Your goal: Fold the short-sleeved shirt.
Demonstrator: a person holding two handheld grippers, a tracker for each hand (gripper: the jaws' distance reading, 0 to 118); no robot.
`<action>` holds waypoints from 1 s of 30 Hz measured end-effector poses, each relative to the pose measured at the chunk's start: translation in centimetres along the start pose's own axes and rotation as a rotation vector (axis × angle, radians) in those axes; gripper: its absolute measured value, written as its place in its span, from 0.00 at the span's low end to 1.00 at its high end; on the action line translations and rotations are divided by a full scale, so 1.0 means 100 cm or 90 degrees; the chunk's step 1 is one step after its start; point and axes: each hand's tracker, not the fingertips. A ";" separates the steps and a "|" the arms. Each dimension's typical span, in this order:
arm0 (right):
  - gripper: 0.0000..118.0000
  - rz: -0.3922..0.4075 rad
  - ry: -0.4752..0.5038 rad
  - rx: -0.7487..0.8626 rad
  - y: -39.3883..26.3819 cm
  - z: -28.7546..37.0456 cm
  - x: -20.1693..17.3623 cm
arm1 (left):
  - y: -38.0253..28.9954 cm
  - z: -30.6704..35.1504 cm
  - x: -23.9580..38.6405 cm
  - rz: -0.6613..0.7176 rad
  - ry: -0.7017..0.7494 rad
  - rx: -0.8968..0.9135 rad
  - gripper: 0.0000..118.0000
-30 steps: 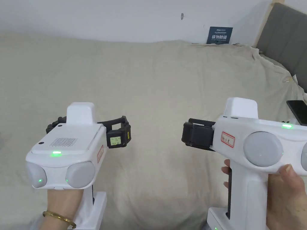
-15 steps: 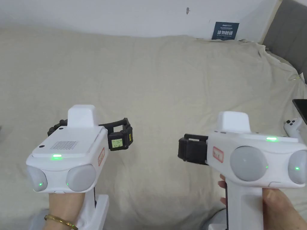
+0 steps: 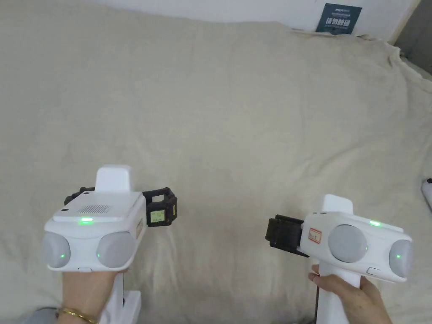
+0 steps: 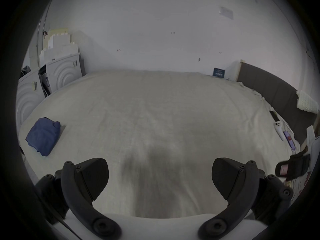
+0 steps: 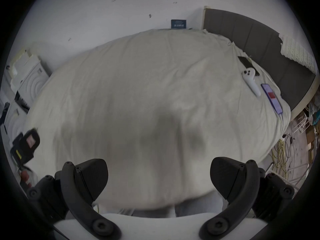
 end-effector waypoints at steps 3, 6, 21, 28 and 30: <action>0.98 0.003 -0.039 0.052 0.039 -0.032 0.001 | 0.020 -0.040 -0.002 -0.004 0.002 -0.007 1.00; 0.98 0.005 -0.066 0.098 0.070 -0.068 -0.001 | 0.041 -0.082 -0.003 -0.008 0.044 -0.008 1.00; 1.00 -0.009 -0.072 0.069 0.092 -0.189 0.019 | 0.030 -0.191 -0.009 0.013 0.091 -0.079 1.00; 1.00 -0.045 -0.032 0.060 0.092 -0.196 0.033 | 0.036 -0.190 -0.011 0.026 0.086 -0.108 1.00; 1.00 -0.039 -0.041 0.050 0.093 -0.195 0.028 | 0.038 -0.194 -0.012 0.029 0.085 -0.116 1.00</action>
